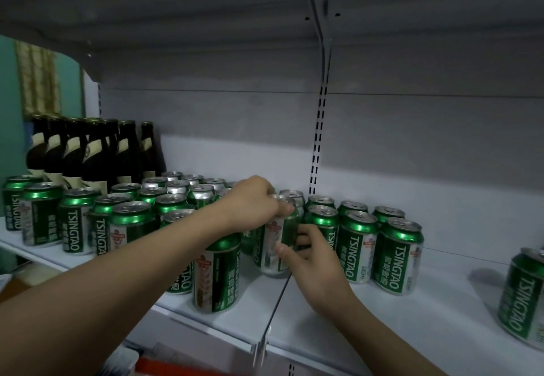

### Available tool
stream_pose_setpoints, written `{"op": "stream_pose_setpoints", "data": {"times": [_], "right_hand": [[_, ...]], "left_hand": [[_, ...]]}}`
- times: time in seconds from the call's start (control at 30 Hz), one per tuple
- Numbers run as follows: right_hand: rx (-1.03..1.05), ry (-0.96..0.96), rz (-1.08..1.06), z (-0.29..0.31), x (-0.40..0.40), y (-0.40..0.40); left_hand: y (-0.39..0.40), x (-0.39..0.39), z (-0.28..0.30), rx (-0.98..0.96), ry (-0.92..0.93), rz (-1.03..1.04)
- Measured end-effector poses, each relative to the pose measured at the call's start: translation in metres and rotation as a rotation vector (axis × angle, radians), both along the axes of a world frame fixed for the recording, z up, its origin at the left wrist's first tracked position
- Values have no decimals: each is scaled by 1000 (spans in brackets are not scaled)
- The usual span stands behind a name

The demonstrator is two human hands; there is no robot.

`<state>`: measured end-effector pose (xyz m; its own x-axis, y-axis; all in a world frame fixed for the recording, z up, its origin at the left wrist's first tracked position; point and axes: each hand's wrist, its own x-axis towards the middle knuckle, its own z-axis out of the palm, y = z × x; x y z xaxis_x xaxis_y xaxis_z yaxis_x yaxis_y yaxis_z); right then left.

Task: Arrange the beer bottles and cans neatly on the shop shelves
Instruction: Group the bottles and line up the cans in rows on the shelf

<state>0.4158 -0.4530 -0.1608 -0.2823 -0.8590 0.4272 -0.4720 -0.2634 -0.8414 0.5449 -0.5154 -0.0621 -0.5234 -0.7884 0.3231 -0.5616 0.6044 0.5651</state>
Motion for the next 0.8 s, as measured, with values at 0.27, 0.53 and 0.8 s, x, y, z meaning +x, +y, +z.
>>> {"op": "stream_pose_setpoints", "data": {"times": [0.27,0.53,0.8], "right_hand": [[-156,-127,17,30,-12,18],[-119,-708,378,32,-40,38],[-235,-807,410,35,-66,51]], "left_hand": [[26,-8,37,125,237,-97],[44,-20,52,244,142,-216],[48,-52,55,223,162,-281]]}}
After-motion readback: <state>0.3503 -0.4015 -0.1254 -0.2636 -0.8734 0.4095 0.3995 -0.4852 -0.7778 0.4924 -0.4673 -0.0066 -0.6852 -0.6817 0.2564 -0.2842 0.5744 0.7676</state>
